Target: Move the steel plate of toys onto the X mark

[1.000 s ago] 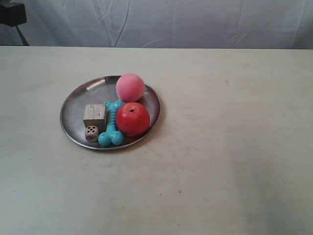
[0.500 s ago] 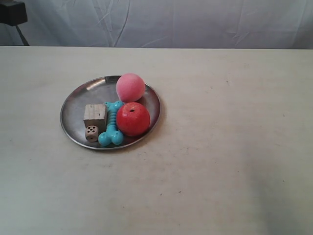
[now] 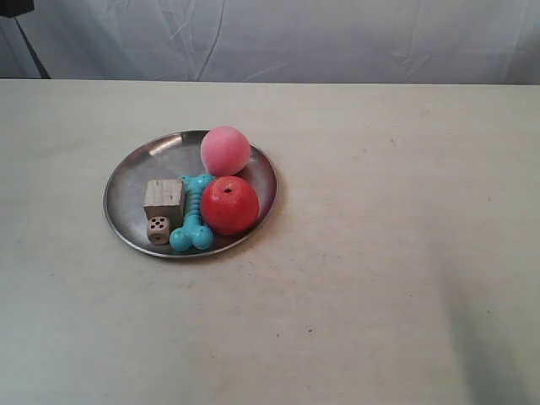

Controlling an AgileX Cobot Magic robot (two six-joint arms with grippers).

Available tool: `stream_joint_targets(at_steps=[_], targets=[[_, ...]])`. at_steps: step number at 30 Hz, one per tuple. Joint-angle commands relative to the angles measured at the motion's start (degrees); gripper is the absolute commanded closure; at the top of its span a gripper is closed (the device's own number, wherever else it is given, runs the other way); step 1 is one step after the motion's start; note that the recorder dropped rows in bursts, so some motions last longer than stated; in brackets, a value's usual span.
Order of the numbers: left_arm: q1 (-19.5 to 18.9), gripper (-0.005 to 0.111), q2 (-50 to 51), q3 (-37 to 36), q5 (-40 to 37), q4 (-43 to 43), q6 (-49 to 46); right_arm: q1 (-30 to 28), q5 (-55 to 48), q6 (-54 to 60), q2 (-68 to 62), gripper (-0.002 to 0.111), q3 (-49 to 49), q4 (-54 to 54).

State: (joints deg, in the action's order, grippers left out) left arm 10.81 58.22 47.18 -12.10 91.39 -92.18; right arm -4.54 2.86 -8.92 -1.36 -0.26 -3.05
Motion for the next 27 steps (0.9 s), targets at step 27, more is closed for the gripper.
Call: stream_joint_targets(at_steps=[27], targets=[[0.19,0.107,-0.35,6.16,-17.48,8.56,-4.17,-0.33,-10.06,0.08,0.42,0.109,0.26,-0.02]])
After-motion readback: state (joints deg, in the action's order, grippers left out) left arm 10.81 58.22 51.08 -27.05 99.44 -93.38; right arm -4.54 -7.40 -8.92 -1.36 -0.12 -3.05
